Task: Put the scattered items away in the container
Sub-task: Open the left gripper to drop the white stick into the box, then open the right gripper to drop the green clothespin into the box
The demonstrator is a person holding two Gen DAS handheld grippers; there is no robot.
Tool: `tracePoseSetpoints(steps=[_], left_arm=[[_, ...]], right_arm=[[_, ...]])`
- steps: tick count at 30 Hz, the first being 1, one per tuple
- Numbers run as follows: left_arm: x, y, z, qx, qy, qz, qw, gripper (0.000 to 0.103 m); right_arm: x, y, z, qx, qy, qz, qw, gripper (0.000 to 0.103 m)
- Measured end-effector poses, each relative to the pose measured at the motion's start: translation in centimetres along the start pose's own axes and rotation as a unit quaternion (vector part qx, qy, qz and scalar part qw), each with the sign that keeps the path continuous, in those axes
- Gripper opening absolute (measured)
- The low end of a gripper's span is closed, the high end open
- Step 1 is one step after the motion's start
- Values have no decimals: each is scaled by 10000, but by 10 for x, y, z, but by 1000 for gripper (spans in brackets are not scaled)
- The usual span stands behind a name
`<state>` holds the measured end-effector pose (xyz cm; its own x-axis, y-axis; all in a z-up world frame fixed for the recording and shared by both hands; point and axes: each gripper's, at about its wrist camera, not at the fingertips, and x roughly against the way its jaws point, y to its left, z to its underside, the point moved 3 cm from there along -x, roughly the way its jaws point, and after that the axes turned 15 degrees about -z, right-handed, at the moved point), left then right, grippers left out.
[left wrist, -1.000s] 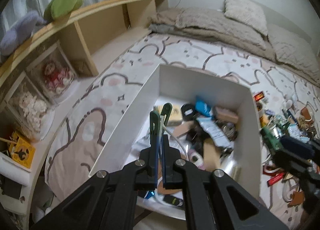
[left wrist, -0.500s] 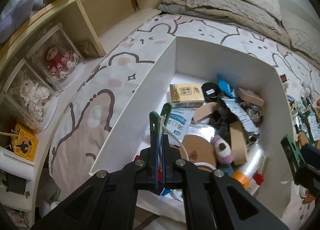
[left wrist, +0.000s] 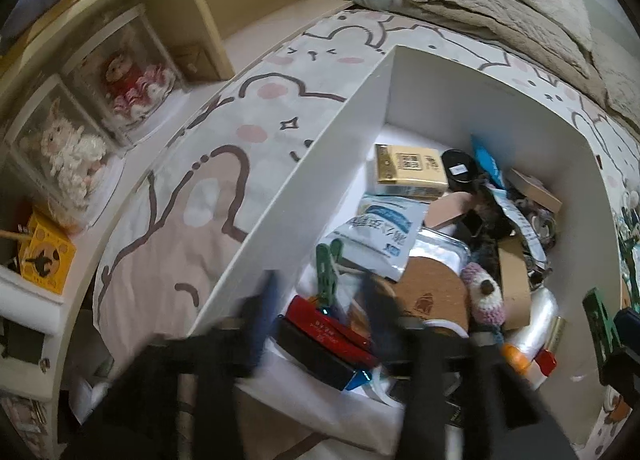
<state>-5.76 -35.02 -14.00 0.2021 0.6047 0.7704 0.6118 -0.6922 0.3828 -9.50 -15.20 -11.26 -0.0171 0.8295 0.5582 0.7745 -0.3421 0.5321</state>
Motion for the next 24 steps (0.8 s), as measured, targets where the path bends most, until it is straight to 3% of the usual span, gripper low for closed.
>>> tracePoseSetpoints(steps=[24], left_arm=[[8,-5,2,-143,-79,90,9998,48]], right_arm=[[-14,-6,8,43,238,-101,9997,29]])
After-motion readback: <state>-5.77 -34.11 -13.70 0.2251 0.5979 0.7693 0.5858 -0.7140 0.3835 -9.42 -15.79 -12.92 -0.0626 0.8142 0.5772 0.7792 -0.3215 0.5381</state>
